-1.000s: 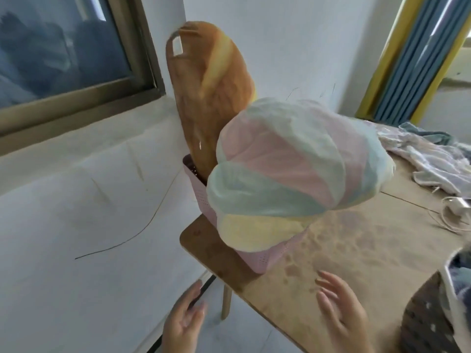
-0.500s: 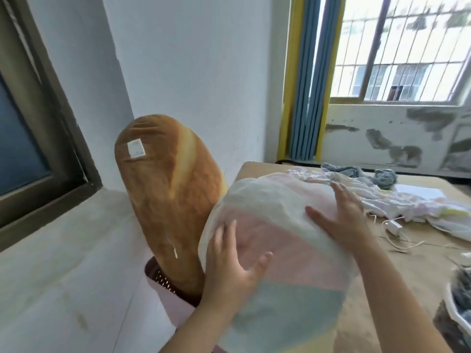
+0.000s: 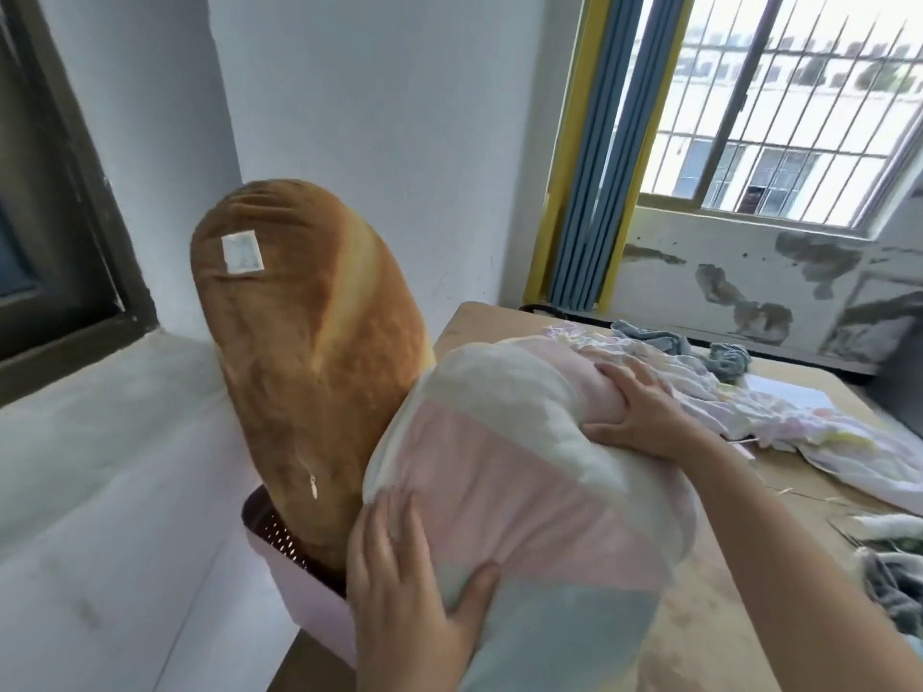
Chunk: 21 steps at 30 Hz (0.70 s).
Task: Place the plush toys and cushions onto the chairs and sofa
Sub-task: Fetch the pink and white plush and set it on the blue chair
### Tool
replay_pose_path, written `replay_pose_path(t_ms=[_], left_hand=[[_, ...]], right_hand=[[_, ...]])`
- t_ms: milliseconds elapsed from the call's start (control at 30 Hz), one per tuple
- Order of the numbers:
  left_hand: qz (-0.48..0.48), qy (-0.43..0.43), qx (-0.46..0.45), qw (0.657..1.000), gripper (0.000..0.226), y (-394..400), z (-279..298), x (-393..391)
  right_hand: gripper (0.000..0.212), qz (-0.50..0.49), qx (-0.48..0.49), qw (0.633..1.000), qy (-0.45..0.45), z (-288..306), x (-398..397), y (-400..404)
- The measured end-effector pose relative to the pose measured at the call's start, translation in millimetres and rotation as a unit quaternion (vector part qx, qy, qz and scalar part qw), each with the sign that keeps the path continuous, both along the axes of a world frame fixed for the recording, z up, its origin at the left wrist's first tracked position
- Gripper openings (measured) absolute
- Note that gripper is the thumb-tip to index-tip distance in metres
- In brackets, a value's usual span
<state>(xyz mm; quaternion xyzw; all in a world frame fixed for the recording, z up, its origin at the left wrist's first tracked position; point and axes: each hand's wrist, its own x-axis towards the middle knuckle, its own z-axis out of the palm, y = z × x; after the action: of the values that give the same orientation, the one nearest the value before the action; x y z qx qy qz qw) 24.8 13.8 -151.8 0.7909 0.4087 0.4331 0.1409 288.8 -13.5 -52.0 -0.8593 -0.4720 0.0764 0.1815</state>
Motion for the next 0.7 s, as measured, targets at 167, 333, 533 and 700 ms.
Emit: replay_pose_path(t_ms=[167, 333, 533, 700], left_hand=[[-0.009, 0.068, -0.256, 0.964, 0.130, -12.6, 14.1, -3.6], [-0.044, 0.008, -0.263, 0.964, 0.107, -5.4, 28.7, 4.2], [0.034, -0.157, -0.276, 0.948, 0.062, 52.6, -72.6, -4.4], [-0.071, -0.196, -0.212, 0.955, 0.063, 18.2, 53.4, -1.3]], right_hand=[[0.088, 0.006, 0.081, 0.994, 0.076, -29.7, -3.7, -0.4], [0.081, -0.026, 0.145, 0.987, 0.065, -26.2, -13.8, -7.6], [0.039, -0.052, 0.295, 0.954, 0.013, -1.8, -40.3, -41.7], [0.041, -0.102, 0.404, 0.909, 0.024, 22.0, -74.1, -92.1]])
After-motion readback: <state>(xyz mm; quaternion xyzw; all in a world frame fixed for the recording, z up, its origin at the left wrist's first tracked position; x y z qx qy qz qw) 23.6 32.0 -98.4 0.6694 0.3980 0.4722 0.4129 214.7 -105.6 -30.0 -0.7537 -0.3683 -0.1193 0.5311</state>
